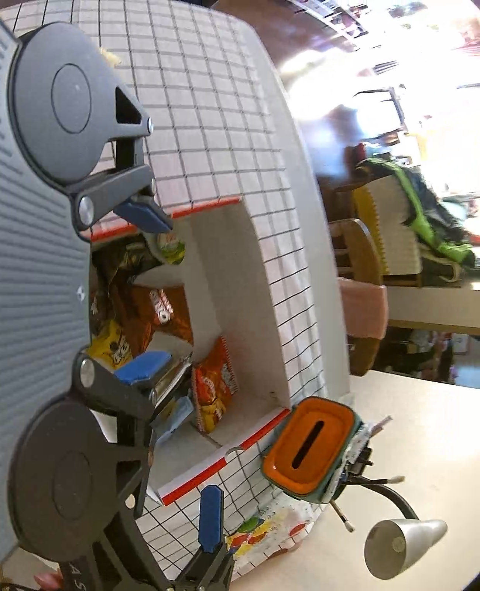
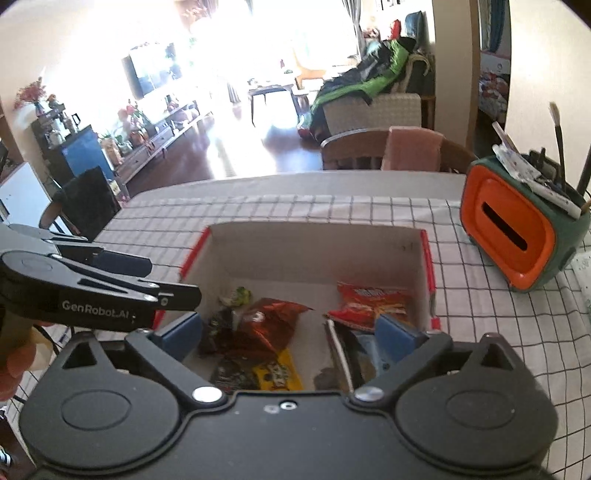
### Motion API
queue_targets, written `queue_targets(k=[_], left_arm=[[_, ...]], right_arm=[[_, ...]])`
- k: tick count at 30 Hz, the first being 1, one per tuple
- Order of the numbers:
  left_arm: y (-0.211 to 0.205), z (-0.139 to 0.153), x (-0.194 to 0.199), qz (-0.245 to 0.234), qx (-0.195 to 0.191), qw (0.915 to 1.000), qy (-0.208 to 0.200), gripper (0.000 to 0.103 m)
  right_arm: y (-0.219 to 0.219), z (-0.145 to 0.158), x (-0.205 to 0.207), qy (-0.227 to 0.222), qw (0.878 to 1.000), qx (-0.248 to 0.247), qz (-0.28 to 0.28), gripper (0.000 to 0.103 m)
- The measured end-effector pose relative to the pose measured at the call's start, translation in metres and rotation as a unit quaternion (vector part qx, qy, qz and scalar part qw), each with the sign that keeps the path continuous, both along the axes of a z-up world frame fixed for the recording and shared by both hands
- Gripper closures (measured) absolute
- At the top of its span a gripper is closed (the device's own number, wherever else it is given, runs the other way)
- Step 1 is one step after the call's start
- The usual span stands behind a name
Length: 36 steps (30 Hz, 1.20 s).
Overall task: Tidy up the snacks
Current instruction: 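Open the left tool to drop the dark snack while the right tool releases the yellow packet, then withdraw both tools from the box toward the remaining snacks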
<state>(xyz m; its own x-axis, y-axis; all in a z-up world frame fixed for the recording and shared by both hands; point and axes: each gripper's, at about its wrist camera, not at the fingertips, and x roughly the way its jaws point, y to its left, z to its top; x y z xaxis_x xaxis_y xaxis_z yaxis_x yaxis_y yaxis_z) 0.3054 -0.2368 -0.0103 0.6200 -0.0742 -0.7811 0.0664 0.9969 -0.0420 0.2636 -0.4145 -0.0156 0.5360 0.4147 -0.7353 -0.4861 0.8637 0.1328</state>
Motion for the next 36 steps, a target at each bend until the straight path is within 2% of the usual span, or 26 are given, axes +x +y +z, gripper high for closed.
queue_targets(k=[4, 9, 14, 19, 25, 36], left_arm=[[0.011, 0.007, -0.017, 0.000, -0.002, 0.9997, -0.023, 0.030], [0.028, 0.017, -0.042, 0.005, 0.006, 0.9976, -0.069, 0.024], [0.052, 0.018, -0.061, 0.008, 0.003, 0.9963, -0.085, 0.020], [0.083, 0.011, -0.077, 0.019, -0.004, 0.9961, -0.086, 0.012], [0.124, -0.002, -0.095, 0.030, -0.009, 0.9960, -0.084, 0.011], [0.213, -0.031, -0.127, 0.069, -0.009, 0.9955, -0.063, 0.011]], right_arm=[[0.011, 0.005, -0.009, -0.012, 1.000, 0.007, 0.002, 0.000], [0.027, 0.007, -0.017, -0.007, 1.000, 0.029, 0.000, 0.000], [0.049, 0.009, -0.028, -0.013, 0.999, 0.033, 0.005, 0.000], [0.073, 0.006, -0.039, -0.005, 0.999, 0.046, 0.009, 0.000], [0.114, -0.006, -0.046, 0.013, 0.999, 0.047, 0.010, 0.000], [0.196, -0.025, -0.053, 0.030, 0.998, 0.020, 0.047, 0.000]])
